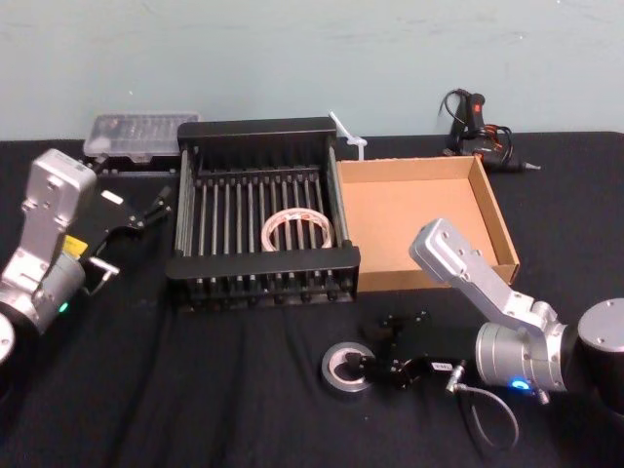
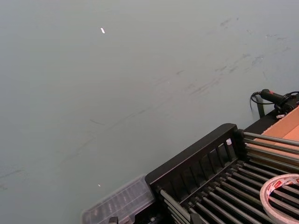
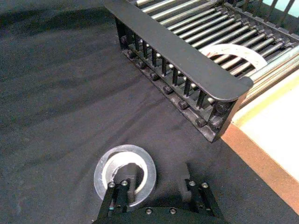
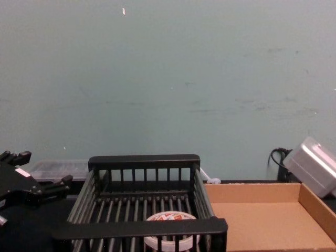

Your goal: Pick up the white tape and place it into the black box , Pick up the silver tape and place it into the brown box.

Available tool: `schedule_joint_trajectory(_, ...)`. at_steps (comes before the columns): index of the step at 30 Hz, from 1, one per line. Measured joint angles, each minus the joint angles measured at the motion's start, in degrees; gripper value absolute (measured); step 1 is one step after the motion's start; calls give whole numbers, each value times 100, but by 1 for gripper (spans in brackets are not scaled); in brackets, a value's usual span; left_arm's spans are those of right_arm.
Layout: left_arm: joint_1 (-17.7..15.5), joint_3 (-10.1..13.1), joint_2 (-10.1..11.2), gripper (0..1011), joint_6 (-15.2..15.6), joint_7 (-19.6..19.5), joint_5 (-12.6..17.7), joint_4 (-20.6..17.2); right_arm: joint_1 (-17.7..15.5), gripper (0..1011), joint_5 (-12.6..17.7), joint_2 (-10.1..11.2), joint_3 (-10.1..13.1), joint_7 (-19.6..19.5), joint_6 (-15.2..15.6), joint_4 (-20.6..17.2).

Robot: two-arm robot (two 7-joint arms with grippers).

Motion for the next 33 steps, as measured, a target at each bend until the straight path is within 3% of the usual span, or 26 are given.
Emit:
schedule_joint_trajectory(10, 0, 0, 0, 1001, 0, 0, 0, 0, 0, 242, 0, 0, 0, 0, -4, 0)
schedule_joint_trajectory(14, 0, 0, 0, 1002, 0, 0, 0, 0, 0, 158, 0, 0, 0, -1, -6, 0)
schedule_joint_trajectory(33, 0, 0, 0, 1001, 0, 0, 0, 0, -15, 155, -3, 23, 6, 8, -73, -24)
